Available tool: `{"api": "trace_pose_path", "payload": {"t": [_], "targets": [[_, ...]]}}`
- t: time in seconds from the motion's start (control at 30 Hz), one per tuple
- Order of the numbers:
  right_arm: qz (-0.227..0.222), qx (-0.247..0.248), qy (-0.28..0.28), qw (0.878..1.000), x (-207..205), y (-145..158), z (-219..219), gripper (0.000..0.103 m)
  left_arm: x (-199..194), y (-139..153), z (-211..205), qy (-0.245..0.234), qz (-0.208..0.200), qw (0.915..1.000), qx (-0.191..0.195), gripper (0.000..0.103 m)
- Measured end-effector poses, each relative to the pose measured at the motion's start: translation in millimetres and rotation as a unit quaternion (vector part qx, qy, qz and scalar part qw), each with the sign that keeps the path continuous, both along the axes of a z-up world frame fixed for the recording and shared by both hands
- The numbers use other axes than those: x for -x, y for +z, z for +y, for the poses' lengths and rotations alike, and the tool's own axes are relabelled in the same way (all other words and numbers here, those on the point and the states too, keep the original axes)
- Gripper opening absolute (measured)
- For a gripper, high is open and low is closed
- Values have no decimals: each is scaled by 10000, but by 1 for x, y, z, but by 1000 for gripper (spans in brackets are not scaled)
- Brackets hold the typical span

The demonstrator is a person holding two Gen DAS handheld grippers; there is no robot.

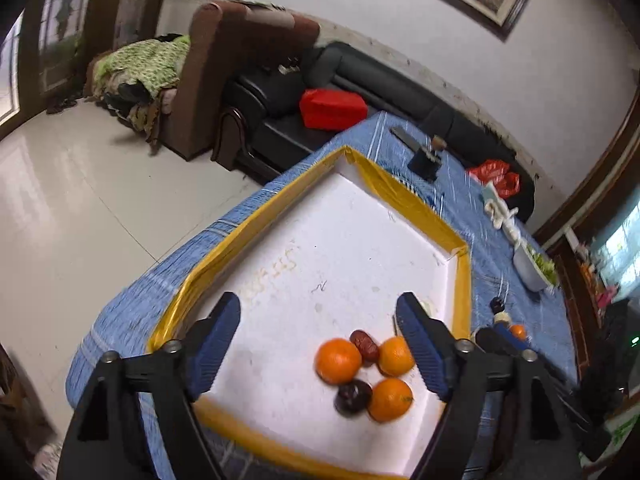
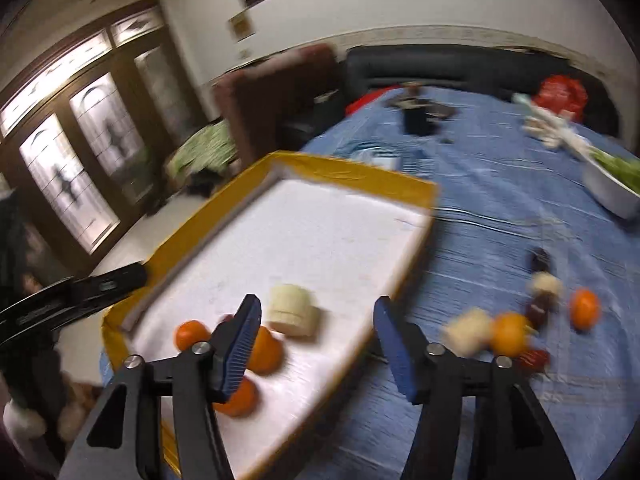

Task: Organize fruits
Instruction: 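Withdraw both tools from the tray back toward the fruit on the table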

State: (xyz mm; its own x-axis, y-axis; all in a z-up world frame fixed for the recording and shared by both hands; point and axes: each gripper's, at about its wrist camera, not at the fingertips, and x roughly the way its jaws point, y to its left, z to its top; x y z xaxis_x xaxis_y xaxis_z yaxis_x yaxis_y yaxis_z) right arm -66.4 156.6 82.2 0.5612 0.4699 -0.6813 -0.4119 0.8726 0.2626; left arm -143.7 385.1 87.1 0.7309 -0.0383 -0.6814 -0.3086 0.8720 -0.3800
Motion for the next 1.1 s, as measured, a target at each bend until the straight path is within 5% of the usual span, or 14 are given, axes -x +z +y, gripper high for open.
{"api": "trace_pose_path", "payload": {"t": [0.2,0.3,0.5,0.63,0.77,0.83,1.1], "targets": [[522,72,149,9985,21,-25,1,64,7,-7,-16,-138,118,9998,120,81],[680,334,350,9965,28,-39,13,41,12,-5,-20,-178,99,9997,113,80],[493,601,248,9967,28,-37,12,40,22,3,-27,-257,-17,9997,-14,80],[585,270,268,9976,28,-34,-2,40,25,5,-35,-357,-24,9993,-129,81],[207,52,43,9998,40,-13,-34,41,29,19,-61,-403,-47,9956,-846,90],[1,136,-230,9996,42,-4,-62,49,33,26,-80,-648,-207,9911,-1141,90],[149,543,-1422,9882,44,-17,-192,54,22,19,-139,-1415,-85,9791,-1456,90]]}}
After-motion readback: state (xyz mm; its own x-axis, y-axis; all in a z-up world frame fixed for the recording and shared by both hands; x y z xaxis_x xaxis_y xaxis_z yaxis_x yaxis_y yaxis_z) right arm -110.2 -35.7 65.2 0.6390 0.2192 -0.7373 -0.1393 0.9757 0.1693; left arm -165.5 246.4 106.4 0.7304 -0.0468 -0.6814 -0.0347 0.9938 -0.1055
